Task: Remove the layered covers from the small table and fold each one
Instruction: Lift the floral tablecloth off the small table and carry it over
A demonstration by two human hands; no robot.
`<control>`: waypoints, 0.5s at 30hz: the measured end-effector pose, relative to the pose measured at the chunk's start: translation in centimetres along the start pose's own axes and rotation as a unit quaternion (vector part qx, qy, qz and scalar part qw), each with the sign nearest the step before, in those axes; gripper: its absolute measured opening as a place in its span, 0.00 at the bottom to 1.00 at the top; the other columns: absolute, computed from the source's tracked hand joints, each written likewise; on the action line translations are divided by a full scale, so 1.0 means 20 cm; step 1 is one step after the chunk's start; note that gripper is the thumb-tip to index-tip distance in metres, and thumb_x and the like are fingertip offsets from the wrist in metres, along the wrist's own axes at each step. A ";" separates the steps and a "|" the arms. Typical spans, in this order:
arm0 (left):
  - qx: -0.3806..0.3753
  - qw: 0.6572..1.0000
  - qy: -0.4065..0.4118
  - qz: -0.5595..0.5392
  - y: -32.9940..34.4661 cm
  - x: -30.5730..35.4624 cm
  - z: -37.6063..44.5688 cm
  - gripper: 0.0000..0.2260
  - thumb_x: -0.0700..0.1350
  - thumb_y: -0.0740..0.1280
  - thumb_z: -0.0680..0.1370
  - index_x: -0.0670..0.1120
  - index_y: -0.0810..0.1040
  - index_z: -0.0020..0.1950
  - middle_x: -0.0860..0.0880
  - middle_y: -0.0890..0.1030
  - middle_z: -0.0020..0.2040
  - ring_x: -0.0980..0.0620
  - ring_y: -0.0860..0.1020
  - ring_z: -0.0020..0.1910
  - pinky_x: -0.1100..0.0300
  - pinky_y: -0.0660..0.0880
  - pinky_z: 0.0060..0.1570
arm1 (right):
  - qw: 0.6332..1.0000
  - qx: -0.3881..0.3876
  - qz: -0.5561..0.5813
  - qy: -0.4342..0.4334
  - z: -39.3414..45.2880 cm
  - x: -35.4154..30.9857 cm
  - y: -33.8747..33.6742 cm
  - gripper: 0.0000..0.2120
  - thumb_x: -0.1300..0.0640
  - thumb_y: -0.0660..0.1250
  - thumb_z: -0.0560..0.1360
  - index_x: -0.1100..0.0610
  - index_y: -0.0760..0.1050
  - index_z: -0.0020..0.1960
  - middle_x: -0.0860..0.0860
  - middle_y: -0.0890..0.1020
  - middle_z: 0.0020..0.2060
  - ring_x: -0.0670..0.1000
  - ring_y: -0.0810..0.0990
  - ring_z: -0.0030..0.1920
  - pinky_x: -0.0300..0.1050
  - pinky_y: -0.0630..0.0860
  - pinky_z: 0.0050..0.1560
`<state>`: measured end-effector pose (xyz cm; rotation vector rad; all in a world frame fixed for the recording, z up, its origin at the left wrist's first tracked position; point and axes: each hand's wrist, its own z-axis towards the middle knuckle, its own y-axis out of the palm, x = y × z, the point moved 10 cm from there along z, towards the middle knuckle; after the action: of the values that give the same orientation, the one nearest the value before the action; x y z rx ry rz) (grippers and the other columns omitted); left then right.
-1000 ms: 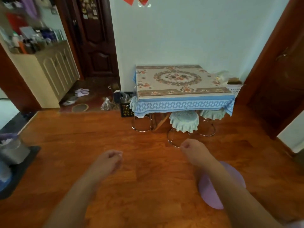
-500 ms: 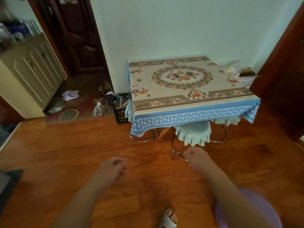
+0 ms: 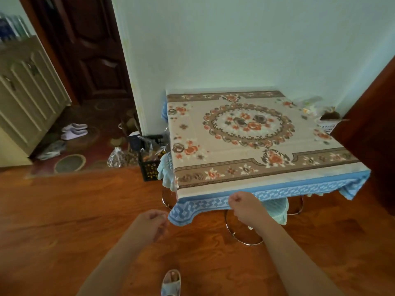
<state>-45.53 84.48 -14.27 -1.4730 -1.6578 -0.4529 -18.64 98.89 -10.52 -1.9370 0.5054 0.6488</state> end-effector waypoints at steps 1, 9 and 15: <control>-0.010 1.000 0.000 0.006 -0.02 0.02 0.11 0.07 0.44 0.65 0.83 0.47 0.83 0.53 0.45 0.86 0.47 0.41 0.84 0.51 0.50 0.81 0.50 | 1.000 0.001 0.007 0.008 0.06 -0.02 0.03 0.10 0.51 0.60 0.82 0.55 0.77 0.50 0.48 0.78 0.37 0.47 0.75 0.35 0.41 0.72 0.36; -0.038 0.968 -0.121 -0.216 0.03 -0.03 0.74 0.04 0.41 0.63 0.84 0.42 0.77 0.56 0.39 0.82 0.55 0.42 0.80 0.56 0.50 0.79 0.54 | 0.991 -0.011 0.069 0.117 0.29 0.01 0.25 0.10 0.51 0.60 0.81 0.54 0.77 0.48 0.49 0.81 0.42 0.51 0.80 0.41 0.47 0.77 0.43; -0.091 0.903 -0.244 -0.342 0.29 -0.16 0.96 0.10 0.45 0.60 0.85 0.41 0.77 0.59 0.38 0.81 0.59 0.40 0.80 0.57 0.47 0.76 0.59 | 0.985 -0.015 0.064 0.159 0.34 0.09 0.30 0.08 0.54 0.61 0.78 0.51 0.78 0.44 0.46 0.77 0.35 0.48 0.74 0.35 0.46 0.71 0.40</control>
<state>-46.94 98.15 -29.25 -1.1410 -2.6129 -0.6645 -22.32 102.32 -18.32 -2.0596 0.8292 0.4286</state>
